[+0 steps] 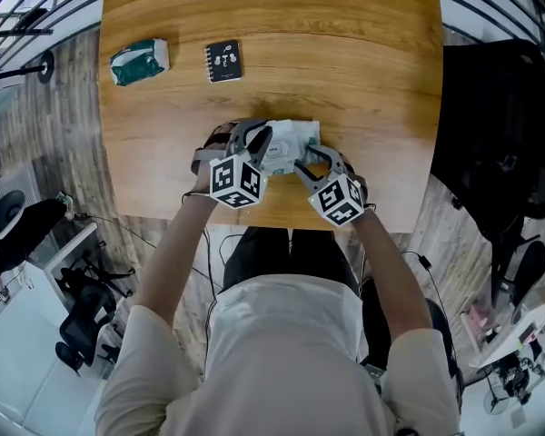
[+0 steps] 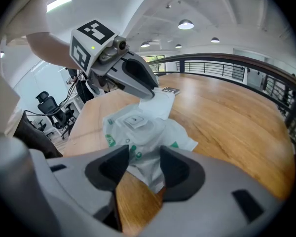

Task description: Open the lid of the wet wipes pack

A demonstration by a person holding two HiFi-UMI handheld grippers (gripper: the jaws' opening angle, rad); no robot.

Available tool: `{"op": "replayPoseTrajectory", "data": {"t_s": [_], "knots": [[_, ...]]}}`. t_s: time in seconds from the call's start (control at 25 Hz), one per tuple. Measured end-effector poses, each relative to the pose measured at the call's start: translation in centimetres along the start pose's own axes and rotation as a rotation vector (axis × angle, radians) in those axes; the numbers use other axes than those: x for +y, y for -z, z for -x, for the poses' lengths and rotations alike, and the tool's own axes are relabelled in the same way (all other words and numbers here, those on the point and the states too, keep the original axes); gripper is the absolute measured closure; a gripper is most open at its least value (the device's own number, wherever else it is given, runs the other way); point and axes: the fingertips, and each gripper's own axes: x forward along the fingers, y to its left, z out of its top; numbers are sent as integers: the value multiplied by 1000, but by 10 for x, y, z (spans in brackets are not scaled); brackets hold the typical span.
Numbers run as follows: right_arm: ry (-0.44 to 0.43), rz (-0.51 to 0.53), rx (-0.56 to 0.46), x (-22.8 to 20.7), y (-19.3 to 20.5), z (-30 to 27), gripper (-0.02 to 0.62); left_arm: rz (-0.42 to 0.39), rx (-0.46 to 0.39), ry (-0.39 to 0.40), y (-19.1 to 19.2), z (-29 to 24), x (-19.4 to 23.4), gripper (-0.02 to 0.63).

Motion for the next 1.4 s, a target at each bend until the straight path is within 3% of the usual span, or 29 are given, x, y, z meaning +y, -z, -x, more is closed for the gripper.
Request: {"op": "replayPoseTrajectory", "data": {"t_s": [0.24,0.72,1.0,1.2,1.4], "knots": [[-21,-9,21,5,-3,7,410,2,6,-20,-6,15,-6,534],[-15,-2,-42,-3,-42,60,410,39,-9,-123,-24,66,-3,531],[50,-57,-146,-11,-82,119,410,239,-75,-210,-36,131,-4,531],[112,-86,-197,-12,-104,166,410,430,-176,-267,-49,182,-2,532],[205,-93,-264,-14,-133,211,410,544,-278,-308,-63,230,9,532]]}}
